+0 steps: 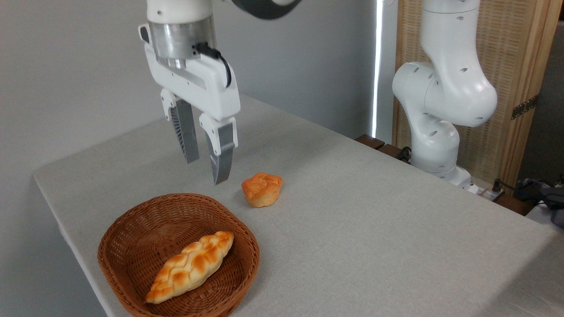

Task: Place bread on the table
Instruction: 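Lower the open gripper down over the braided bread in the basket, then close the gripper on the middle of the braided bread roll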

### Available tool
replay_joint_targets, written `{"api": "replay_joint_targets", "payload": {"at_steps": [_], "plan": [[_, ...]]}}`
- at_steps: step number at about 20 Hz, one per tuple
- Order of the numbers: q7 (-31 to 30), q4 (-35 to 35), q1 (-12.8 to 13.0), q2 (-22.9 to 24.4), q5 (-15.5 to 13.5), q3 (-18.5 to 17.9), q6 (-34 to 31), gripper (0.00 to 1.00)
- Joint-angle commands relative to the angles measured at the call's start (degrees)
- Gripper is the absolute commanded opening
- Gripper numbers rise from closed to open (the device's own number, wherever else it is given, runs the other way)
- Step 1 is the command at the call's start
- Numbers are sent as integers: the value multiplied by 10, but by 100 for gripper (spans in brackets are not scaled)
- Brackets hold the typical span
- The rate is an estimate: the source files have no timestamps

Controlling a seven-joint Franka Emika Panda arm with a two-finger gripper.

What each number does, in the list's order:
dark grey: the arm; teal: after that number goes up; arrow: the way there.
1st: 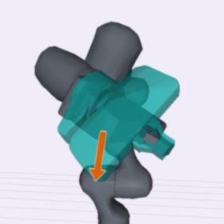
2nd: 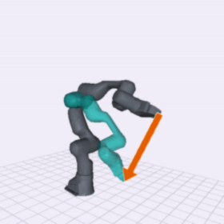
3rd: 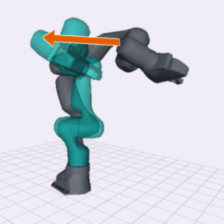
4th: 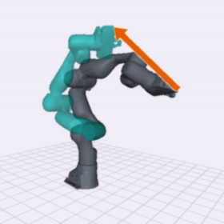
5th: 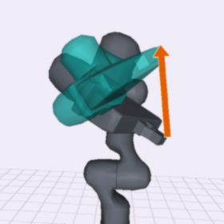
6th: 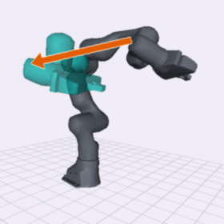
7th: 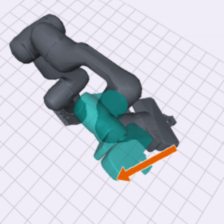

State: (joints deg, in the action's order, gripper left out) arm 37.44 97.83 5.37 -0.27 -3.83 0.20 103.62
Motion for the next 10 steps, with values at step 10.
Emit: {"api": "replay_joint_targets", "payload": {"at_steps": [10], "plan": [[-1, 152, -17, -14, 0, -5, 295, 100]]}}
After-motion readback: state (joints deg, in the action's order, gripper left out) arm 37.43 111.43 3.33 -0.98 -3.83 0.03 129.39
